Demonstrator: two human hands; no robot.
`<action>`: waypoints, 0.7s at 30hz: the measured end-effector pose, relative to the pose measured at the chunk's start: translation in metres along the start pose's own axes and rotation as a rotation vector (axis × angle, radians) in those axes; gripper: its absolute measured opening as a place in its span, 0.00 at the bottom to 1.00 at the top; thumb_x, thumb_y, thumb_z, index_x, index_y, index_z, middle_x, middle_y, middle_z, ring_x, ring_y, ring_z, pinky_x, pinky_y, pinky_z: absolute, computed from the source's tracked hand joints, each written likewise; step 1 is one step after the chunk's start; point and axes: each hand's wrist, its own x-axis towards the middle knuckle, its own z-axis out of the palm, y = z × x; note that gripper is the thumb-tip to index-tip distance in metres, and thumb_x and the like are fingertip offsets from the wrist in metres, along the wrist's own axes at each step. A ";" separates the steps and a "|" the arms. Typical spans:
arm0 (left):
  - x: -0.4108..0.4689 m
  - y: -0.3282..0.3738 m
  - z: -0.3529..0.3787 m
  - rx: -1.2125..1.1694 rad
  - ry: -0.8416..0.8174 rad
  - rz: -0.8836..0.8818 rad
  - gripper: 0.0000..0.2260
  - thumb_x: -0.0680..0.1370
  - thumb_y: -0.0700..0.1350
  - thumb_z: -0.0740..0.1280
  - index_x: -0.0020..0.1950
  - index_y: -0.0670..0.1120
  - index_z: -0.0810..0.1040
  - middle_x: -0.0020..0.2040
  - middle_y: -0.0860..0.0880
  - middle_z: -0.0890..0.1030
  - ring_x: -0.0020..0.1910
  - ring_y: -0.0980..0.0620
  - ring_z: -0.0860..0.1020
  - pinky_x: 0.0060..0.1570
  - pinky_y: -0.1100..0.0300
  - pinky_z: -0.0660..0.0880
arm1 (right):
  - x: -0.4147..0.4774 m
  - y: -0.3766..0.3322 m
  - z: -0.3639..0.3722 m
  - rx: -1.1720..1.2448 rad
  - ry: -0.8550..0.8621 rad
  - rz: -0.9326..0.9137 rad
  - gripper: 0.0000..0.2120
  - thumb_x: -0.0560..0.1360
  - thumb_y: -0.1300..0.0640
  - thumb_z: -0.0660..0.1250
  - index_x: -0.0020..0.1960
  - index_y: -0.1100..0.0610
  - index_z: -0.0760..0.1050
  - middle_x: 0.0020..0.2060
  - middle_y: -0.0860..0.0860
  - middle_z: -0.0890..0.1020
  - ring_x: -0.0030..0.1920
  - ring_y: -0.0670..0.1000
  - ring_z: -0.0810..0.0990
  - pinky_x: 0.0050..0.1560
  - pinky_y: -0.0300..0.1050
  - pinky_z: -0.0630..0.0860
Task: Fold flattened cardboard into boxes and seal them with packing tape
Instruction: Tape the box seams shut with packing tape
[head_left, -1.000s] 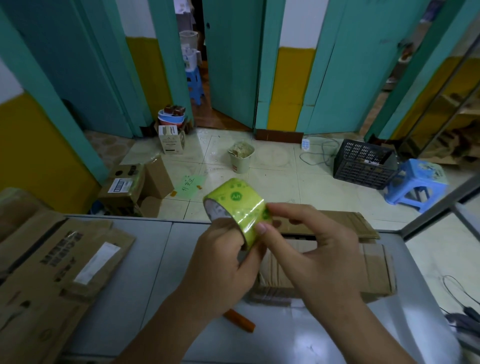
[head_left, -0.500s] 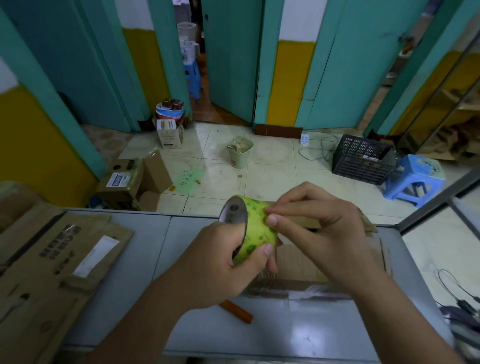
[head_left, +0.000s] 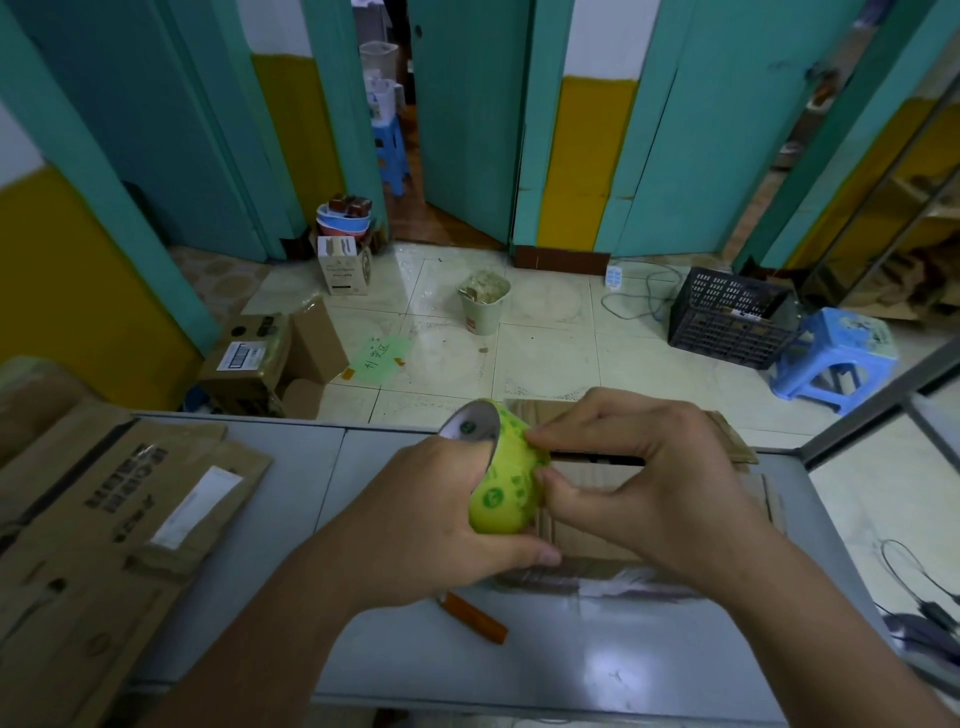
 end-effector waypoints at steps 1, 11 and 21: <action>0.000 0.000 0.000 -0.003 -0.004 -0.006 0.15 0.70 0.63 0.79 0.44 0.56 0.80 0.39 0.59 0.82 0.40 0.62 0.81 0.42 0.54 0.80 | 0.000 0.000 0.000 0.008 -0.009 0.007 0.13 0.68 0.65 0.82 0.51 0.56 0.89 0.43 0.46 0.87 0.44 0.43 0.86 0.48 0.43 0.83; -0.001 -0.003 -0.004 0.007 -0.006 -0.006 0.14 0.70 0.62 0.79 0.42 0.55 0.81 0.41 0.62 0.81 0.39 0.61 0.82 0.39 0.64 0.74 | 0.002 0.005 0.003 0.087 -0.026 0.038 0.11 0.71 0.66 0.79 0.51 0.56 0.89 0.42 0.46 0.87 0.44 0.45 0.87 0.47 0.48 0.84; 0.006 0.003 -0.024 -0.498 -0.171 -0.059 0.14 0.66 0.54 0.86 0.42 0.49 0.85 0.33 0.46 0.84 0.28 0.49 0.83 0.27 0.59 0.80 | 0.002 0.009 -0.005 0.000 -0.234 -0.274 0.20 0.82 0.54 0.70 0.73 0.55 0.77 0.64 0.51 0.79 0.64 0.52 0.80 0.60 0.50 0.79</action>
